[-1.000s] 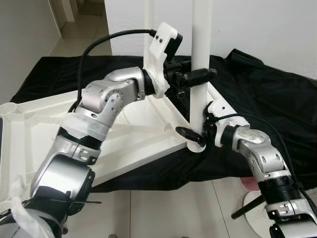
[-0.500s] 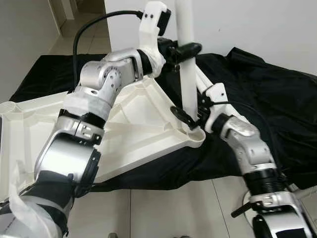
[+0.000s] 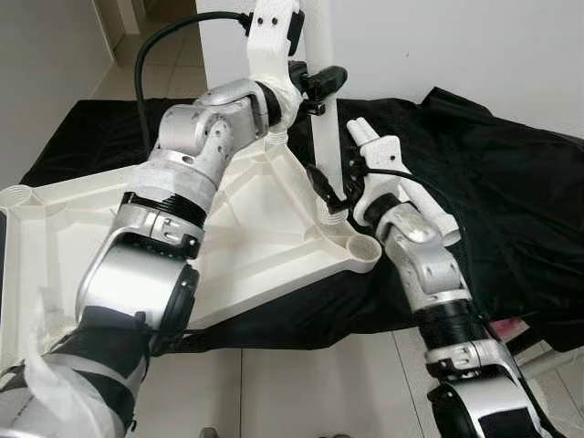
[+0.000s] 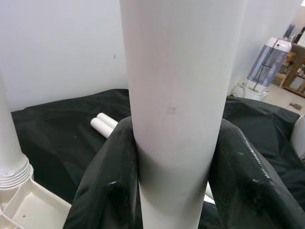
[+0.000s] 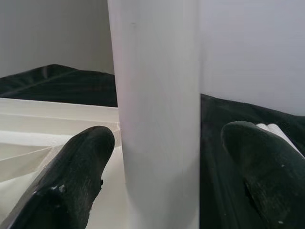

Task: Building children table

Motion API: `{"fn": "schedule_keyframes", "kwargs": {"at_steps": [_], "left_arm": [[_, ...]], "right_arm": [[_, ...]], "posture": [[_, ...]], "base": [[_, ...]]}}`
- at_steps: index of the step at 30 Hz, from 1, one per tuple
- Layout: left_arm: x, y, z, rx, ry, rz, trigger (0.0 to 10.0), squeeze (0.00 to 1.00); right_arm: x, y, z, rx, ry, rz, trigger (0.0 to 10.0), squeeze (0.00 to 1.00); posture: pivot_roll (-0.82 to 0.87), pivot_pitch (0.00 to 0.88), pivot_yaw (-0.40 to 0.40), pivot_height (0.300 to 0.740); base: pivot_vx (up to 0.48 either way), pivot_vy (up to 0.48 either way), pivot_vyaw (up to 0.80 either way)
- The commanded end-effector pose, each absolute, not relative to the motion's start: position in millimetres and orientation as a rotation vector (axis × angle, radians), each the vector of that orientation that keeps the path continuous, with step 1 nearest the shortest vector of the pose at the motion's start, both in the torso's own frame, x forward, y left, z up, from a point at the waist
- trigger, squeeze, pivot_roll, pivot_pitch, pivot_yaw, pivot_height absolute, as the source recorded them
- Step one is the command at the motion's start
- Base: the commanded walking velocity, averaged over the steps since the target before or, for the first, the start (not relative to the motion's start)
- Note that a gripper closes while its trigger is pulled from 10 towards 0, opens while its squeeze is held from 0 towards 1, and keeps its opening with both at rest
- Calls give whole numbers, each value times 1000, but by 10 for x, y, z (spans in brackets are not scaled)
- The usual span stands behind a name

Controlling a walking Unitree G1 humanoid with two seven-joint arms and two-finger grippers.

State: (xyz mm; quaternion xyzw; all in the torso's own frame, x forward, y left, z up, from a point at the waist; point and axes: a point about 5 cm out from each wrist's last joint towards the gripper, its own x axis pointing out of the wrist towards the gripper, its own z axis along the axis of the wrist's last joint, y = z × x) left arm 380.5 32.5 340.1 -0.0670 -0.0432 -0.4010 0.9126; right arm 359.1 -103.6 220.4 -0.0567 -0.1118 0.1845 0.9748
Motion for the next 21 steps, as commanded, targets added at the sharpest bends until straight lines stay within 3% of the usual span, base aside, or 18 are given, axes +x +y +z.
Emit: {"fn": "schedule_keyframes", "kwargs": {"at_steps": [1, 8, 21], "left_arm": [[3773, 295, 3557, -109, -153, -802, 10000, 0], [3676, 222, 3691, -134, -198, -706, 10000, 0], [3557, 57, 3691, -125, -200, -737, 10000, 0]], "right_arm": [[3636, -1065, 2203, -125, -220, 302, 10000, 0], [3703, -1012, 2160, -91, -194, 159, 10000, 0], [3815, -907, 2194, -144, -192, 111, 10000, 0]], "posture": [[-91, 30, 12, 740], [-79, 37, 6, 740], [-83, 41, 7, 740]], "base": [[0, 0, 0], [0, 0, 0], [0, 0, 0]]}}
